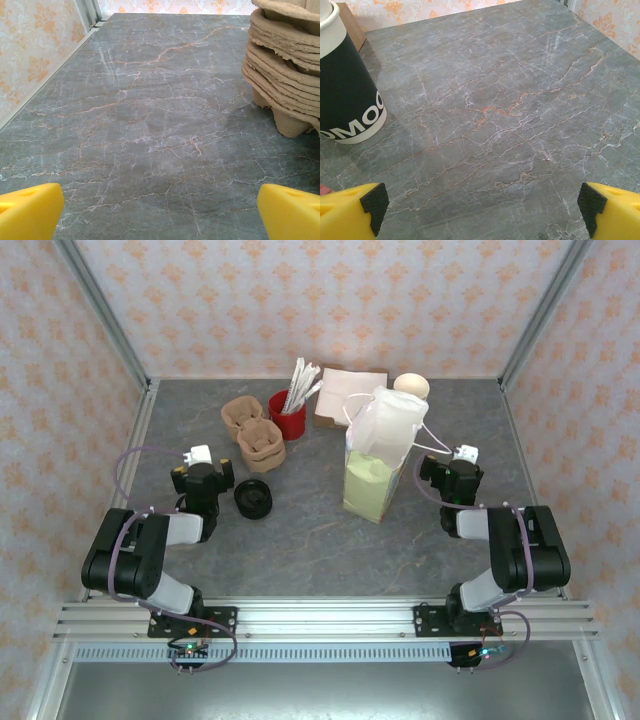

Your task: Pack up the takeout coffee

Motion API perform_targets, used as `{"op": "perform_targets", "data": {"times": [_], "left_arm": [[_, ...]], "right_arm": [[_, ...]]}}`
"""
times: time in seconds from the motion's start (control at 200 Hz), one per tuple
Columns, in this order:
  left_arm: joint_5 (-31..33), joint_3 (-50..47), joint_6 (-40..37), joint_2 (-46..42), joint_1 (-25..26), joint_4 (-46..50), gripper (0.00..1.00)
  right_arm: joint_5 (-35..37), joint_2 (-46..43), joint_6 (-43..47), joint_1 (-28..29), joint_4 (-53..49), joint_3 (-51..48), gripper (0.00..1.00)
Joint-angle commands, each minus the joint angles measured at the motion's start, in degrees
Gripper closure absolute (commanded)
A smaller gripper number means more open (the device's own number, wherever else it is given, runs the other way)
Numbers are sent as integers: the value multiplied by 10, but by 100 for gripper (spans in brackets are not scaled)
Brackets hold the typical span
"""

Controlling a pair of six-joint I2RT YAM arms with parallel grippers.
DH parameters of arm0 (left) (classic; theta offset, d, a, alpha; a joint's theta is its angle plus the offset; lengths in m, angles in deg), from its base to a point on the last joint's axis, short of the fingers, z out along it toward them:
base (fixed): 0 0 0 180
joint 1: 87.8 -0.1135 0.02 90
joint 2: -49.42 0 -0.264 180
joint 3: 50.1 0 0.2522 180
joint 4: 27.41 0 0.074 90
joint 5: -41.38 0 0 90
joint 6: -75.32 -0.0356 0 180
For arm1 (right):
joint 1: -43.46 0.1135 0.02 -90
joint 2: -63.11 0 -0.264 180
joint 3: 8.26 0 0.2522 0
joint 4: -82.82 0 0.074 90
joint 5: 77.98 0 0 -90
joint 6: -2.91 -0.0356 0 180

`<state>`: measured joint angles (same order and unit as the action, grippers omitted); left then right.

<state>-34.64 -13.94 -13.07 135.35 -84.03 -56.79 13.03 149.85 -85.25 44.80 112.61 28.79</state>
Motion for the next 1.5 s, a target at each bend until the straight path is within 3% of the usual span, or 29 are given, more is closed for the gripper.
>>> {"op": "perform_targets", "data": {"times": [0.0, 0.641, 0.771, 1.026, 1.221, 1.391, 1.496], "left_arm": [[21, 7, 3, -5, 3, -16, 0], [1, 9, -6, -17, 4, -4, 0], [27, 29, -9, -103, 14, 99, 0], [95, 92, 46, -331, 22, 331, 0], [117, 192, 121, -406, 22, 508, 0], [75, 297, 197, -394, 22, 637, 0], [30, 364, 226, -365, 22, 703, 0]], "right_arm": [[-5, 4, 9, -2, 0, 11, 1], [-7, -5, 8, -3, 0, 8, 1], [18, -69, -5, -7, -80, 23, 1], [147, -186, -16, -8, -255, 60, 1], [239, -233, -54, -8, -388, 119, 1], [221, -218, -189, -8, -568, 257, 1], [144, -178, -261, -8, -698, 375, 1]]}}
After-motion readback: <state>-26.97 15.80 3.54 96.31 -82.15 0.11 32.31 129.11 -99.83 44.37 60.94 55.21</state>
